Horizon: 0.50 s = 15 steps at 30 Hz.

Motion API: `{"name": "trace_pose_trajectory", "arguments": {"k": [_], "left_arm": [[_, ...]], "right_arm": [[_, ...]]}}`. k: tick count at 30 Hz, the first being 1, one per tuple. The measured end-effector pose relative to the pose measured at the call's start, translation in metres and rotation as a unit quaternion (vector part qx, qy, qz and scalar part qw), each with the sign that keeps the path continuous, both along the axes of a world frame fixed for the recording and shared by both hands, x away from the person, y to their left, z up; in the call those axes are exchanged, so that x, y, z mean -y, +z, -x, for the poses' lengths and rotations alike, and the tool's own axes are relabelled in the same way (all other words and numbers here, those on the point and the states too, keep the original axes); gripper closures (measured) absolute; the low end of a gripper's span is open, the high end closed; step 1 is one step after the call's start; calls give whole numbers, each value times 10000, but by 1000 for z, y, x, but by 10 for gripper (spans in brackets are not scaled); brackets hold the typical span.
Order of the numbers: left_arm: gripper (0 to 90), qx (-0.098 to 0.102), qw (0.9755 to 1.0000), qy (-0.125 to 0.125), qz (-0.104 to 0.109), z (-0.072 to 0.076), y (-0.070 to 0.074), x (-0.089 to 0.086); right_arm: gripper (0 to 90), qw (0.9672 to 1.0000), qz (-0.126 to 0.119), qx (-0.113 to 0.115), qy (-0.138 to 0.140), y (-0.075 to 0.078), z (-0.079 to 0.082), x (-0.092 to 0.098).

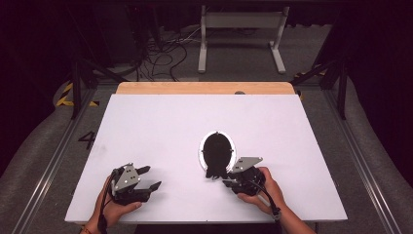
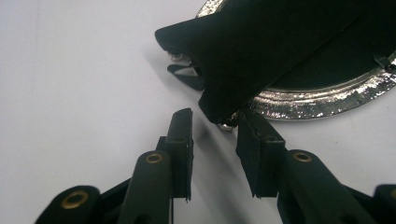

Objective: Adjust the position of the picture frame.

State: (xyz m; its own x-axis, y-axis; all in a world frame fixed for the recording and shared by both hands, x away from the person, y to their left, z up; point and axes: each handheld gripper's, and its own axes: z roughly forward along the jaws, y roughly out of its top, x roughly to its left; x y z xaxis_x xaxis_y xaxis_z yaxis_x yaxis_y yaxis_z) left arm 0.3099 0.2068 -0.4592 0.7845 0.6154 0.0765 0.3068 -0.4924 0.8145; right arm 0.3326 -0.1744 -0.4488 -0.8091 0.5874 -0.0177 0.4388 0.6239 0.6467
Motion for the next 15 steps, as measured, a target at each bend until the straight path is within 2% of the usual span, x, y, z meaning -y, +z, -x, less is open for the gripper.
{"name": "trace_pose_trajectory", "arguments": {"k": [6,9,12,15], "left_arm": [[352,-27,10000,34,57,-2,0,-2],[349,-22,10000,40,37,-2,0,-3],[341,-88,9998,175,11,-3,0,-2],[340,-104,9998,176,17,-3,0,-2]], "right_arm": [[669,9999,-85,-18,-54,-1,-2,-1],[653,9994,-306,-147,-81,-2,-4,2],[628,9980,-551,-290,-106,-4,-7,5],[601,9957,-799,-445,-169,-5,-10,8]]}}
